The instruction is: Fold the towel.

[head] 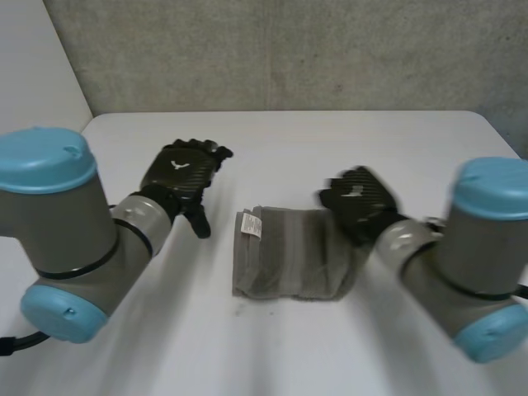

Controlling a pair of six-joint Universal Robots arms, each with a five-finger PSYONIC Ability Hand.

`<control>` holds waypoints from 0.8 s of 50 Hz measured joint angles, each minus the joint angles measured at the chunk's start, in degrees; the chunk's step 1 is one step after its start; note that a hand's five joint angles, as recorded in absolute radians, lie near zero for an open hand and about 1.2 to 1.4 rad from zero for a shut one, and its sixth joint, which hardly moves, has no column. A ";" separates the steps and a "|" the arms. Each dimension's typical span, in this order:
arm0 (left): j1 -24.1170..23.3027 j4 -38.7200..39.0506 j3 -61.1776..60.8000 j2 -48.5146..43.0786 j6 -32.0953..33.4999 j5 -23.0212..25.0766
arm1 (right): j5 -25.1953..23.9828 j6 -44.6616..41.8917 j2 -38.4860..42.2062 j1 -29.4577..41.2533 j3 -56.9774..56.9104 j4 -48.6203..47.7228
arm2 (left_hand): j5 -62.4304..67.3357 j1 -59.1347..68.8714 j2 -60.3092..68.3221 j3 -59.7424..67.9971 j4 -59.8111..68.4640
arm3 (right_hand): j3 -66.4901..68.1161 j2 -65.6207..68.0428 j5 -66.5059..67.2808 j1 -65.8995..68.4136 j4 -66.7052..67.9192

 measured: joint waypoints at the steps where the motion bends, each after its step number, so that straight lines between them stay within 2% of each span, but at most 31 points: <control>1: 0.64 0.02 -0.67 0.63 0.01 -0.12 | 0.54 -0.46 1.10 3.22 -2.15 0.59 | 0.00 0.00 0.00 0.00 0.00 | 0.00 0.53 0.00 0.00 0.00; 6: 3.36 0.11 -3.45 3.13 0.01 -0.44 | 1.82 -4.81 7.80 14.59 -10.31 3.89 | 0.00 0.00 0.00 0.00 0.00 | 0.00 0.76 0.00 0.27 0.00; 9: 4.46 0.16 -4.60 4.10 -0.01 -0.44 | 2.07 -8.07 11.98 19.03 -13.58 5.84 | 0.00 0.00 0.00 0.00 0.00 | 0.00 0.76 0.00 0.27 0.00; 10: 4.80 0.17 -4.96 4.41 -0.02 -0.43 | 2.24 -9.39 13.61 20.45 -14.64 6.58 | 0.00 0.00 0.00 0.00 0.00 | -3.84 -2.02 -2.98 -3.14 -3.25; 13: 5.28 0.18 -5.55 4.86 -0.01 -0.37 | 3.14 -11.99 16.77 22.86 -16.40 8.05 | 0.00 0.00 0.00 0.00 0.00 | -25.45 -22.25 -25.17 -25.07 -26.00; 15: 5.28 0.18 -5.63 5.02 0.02 -0.27 | 4.58 -12.72 17.77 23.74 -16.79 8.69 | 0.00 0.00 0.00 0.00 0.00 | -47.07 -46.15 -47.27 -47.39 -49.29; 17: 5.16 0.18 -5.43 5.05 0.02 -0.22 | 5.61 -11.82 17.18 23.83 -16.44 8.54 | 0.00 0.00 0.00 0.00 0.00 | -55.29 -54.55 -57.75 -56.69 -59.72; 18: 5.08 0.20 -5.29 5.04 0.01 -0.20 | 5.83 -11.32 16.85 23.77 -16.25 8.44 | 0.00 0.00 0.00 0.00 0.00 | -56.10 -55.26 -58.63 -57.46 -60.39; 22: 4.31 0.33 -3.54 4.77 -0.15 -0.22 | 6.83 -3.76 12.16 21.47 -13.53 6.46 | 0.00 0.00 0.00 0.00 0.00 | -60.89 -56.32 -60.79 -59.80 -62.04; 26: 1.60 0.51 0.93 3.20 -1.01 -0.44 | 6.18 11.06 2.83 14.41 -8.18 3.68 | 0.00 0.01 0.15 0.00 0.22 | -62.03 -56.32 -60.82 -60.02 -62.04; 31: -2.35 0.34 6.55 -0.07 -3.51 -0.75 | 3.50 24.44 -4.65 6.22 -3.32 2.76 | 0.00 0.22 0.86 0.49 0.85 | -62.03 -56.32 -60.82 -60.03 -62.04; 35: -5.10 0.20 9.79 -2.90 -6.03 -0.86 | 0.65 30.94 -7.10 0.70 -0.73 3.13 | 0.00 0.45 1.02 0.89 0.94 | -62.03 -56.32 -60.82 -60.03 -62.04; 40: -8.76 -0.58 13.14 -8.35 -10.45 -1.30 | -2.91 33.78 -6.42 -3.63 0.67 5.79 | 0.00 1.42 1.82 1.64 1.75 | -62.03 -56.32 -60.82 -60.03 -62.04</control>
